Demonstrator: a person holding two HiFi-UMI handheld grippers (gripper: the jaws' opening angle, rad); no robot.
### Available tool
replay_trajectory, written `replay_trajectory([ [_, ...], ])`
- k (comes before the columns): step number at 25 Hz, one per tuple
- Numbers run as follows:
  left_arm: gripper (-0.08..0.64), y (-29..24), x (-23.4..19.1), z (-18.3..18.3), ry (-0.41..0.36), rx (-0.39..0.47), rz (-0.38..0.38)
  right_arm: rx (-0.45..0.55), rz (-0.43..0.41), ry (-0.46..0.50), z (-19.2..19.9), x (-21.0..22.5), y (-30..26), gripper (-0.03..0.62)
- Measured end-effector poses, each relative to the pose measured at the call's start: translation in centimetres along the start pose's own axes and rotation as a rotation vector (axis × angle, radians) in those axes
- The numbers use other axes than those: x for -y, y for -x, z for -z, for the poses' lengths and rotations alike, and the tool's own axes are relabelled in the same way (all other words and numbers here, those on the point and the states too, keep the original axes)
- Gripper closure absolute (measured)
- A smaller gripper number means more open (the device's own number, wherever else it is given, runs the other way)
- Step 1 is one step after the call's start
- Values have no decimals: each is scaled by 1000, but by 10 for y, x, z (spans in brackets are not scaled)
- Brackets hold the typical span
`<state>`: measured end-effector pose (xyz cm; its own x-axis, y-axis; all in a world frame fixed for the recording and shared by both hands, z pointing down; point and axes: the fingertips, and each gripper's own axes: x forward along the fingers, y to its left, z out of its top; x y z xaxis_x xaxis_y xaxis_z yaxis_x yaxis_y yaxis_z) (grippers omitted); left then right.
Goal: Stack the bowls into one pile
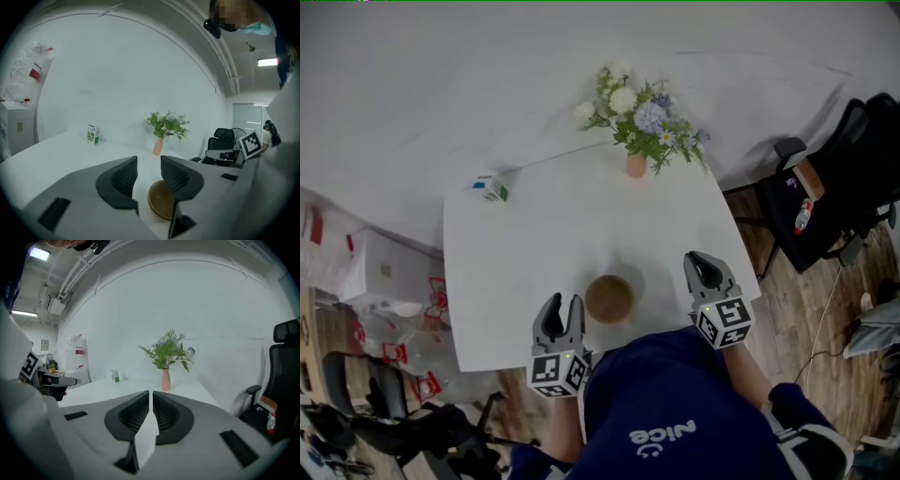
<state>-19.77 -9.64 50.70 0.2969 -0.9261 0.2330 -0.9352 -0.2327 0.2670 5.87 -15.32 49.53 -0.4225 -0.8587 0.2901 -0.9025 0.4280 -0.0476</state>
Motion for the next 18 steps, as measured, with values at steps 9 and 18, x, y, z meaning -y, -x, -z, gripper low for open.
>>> replay_trajectory([
  [9,408,9,-12,-9,-45,36,-42,9,7,38,-5,-1,-1,551],
  [18,461,5,1,-12,-95,41,-11,-28,-45,32,1,-14,0,566],
])
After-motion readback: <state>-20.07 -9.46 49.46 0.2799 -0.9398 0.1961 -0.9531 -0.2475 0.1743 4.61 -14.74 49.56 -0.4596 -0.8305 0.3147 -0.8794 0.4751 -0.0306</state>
